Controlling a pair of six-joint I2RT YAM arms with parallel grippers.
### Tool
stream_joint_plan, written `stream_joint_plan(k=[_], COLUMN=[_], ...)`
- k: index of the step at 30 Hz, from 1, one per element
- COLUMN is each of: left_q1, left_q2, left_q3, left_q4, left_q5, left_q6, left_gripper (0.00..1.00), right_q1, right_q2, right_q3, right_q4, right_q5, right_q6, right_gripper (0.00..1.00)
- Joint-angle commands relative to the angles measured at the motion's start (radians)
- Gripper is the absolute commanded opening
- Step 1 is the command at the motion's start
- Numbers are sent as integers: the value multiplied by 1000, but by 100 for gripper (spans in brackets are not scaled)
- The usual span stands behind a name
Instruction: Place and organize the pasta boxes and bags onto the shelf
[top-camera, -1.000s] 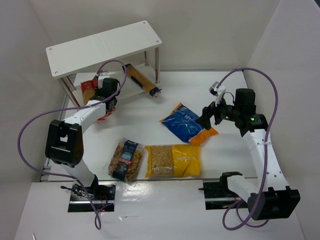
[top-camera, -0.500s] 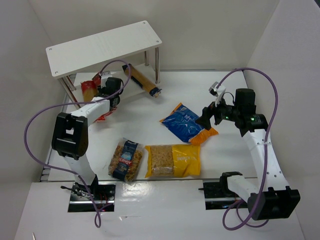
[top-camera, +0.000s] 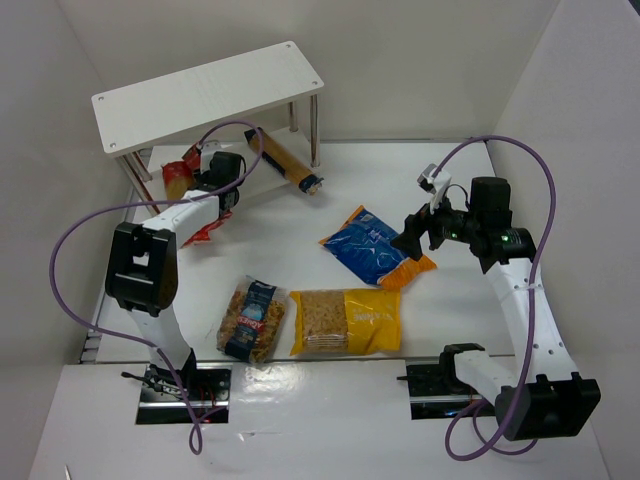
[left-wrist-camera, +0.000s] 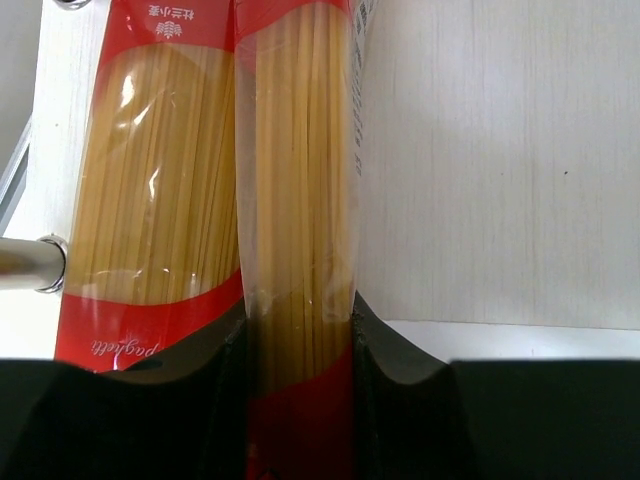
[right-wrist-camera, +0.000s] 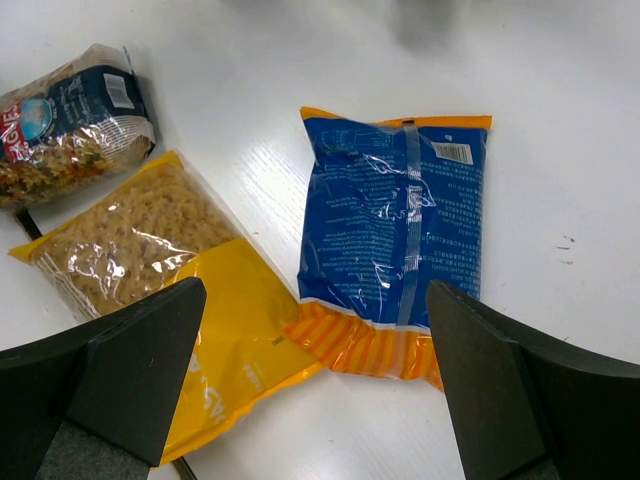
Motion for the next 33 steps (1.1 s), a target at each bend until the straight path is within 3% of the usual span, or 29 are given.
stream_joint_plan(k=[1, 9, 14, 18, 21, 23, 29, 33], left_q1=[16, 16, 16, 16, 6, -3, -49, -112], left_q2=[-10, -30, -59, -77, -100, -115, -197, -276], left_q3=[63, 20, -23, -32, -45, -57, -95, -173], left_q4=[32, 12, 3, -9, -21, -21, -55, -55], left_q5=[-69, -69, -51, -40, -31, -31, -10, 30], left_q6=[7, 36, 49, 58, 58, 67, 104, 174], left_gripper=[20, 28, 40, 56, 77, 84, 88, 97], right_q1=[-7, -7, -7, -7, -7, -7, -7, -7], right_q2=[-15, -24, -34, -43, -43, -43, -52, -61], right_q3=[-6, -6, -6, -6, -6, -6, -6, -15], right_q4=[2, 2, 2, 2, 2, 2, 2, 2], right_q5=[-20, -29, -29, -29, -29, -29, -29, -29], right_q6=[-12, -12, -21, -21, -21, -21, -21, -21], right_gripper=[100, 100, 100, 100, 100, 100, 100, 100])
